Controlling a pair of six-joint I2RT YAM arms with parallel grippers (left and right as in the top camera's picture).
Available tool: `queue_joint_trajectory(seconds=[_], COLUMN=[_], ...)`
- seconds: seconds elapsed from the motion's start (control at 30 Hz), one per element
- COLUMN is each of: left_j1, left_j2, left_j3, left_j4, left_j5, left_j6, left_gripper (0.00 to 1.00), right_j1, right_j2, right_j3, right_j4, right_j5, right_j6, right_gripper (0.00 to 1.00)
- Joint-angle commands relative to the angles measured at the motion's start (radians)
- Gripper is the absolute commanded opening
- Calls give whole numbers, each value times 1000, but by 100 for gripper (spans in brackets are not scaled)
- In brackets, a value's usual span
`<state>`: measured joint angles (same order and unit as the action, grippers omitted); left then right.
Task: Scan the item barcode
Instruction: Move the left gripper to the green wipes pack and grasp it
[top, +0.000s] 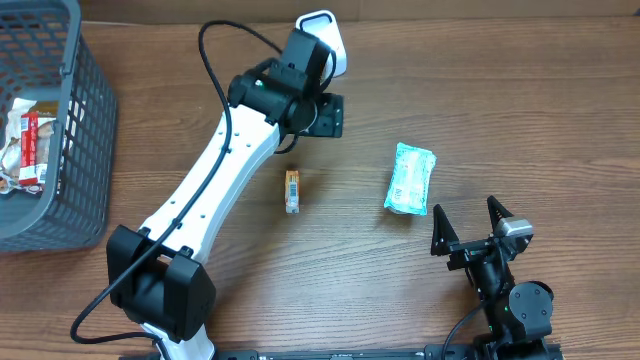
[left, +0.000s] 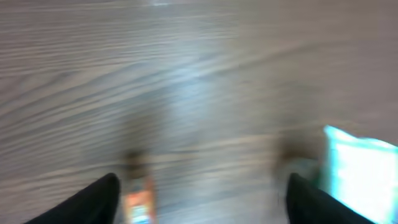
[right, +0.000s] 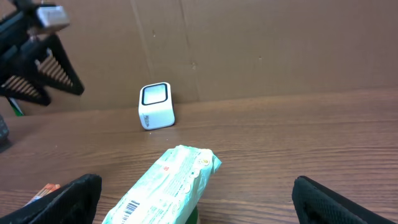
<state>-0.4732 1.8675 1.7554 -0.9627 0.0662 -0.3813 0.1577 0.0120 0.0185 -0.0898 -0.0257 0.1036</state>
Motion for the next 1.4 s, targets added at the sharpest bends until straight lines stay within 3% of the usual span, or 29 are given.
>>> queue_joint_trajectory(seconds=[0.0,0.13,0.53,1.1,1.2,1.33,1.37], left_j1=[-4,-32,-178,-206,-208,-204,-202], left_j2=[17,55,220,233,233,233,232], left_j3=[-9,-41,-42,-103,-106,-105,-105], left_j4=[16,49,124,182,185,191,190], left_j5=[295,381,380,373,377,422,426], left_j6=[31,31,31,-2,-8,-7,-8], left_gripper=[70,69,65,64,54,21,17], right_j1=[-3,-3,-3,-3,-3,-3,-3], right_j2=[-9,-9,-9,-9,-9,-9,-9], right_j3=[-11,-11,-11,-11,-11,-11,-11], right_j4=[6,6,6,6,6,6,6], right_j5=[5,5,5,5,5,5,5], right_j6=[-7,-7,-7,-7,-7,-7,-7], right_gripper=[100,100,100,100,100,100,100])
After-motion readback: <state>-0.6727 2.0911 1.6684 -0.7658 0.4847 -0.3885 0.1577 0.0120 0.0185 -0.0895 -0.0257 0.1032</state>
